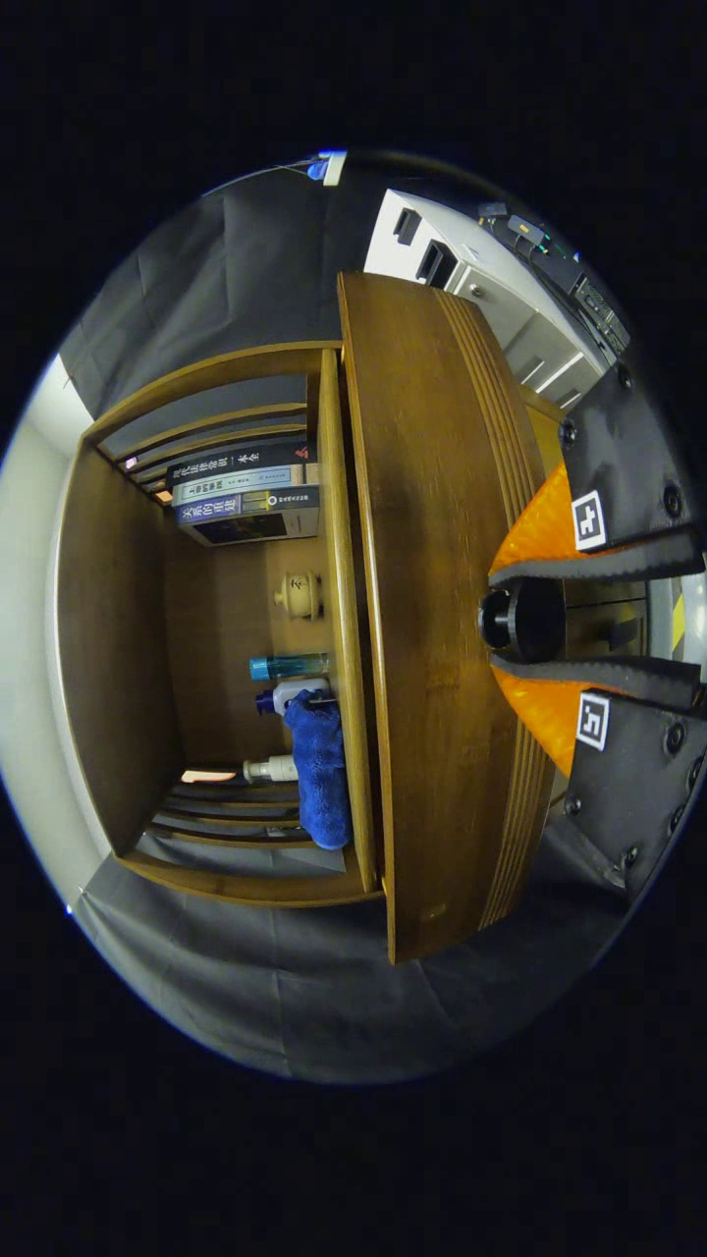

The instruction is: Pull open the drawer, take out the items inside it, and place them on the countertop above the cabinet.

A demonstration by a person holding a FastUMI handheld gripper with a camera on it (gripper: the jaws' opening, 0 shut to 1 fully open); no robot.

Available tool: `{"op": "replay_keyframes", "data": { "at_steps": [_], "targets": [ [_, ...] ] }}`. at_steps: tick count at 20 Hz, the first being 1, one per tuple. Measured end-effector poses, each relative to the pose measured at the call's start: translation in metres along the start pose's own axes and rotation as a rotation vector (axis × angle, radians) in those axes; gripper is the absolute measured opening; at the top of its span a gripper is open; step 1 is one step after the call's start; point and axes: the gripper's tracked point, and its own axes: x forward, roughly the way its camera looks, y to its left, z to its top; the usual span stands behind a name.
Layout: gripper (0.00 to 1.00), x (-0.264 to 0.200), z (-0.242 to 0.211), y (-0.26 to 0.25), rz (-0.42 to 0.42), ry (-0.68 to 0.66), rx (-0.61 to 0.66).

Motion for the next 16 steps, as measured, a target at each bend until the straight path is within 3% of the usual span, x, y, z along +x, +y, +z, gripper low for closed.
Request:
{"op": "replay_keyframes", "data": {
  "at_steps": [16],
  "targets": [
    [0.39,-0.073,-0.018,0.006,0.016,0.035,-0.010]
  ]
}}
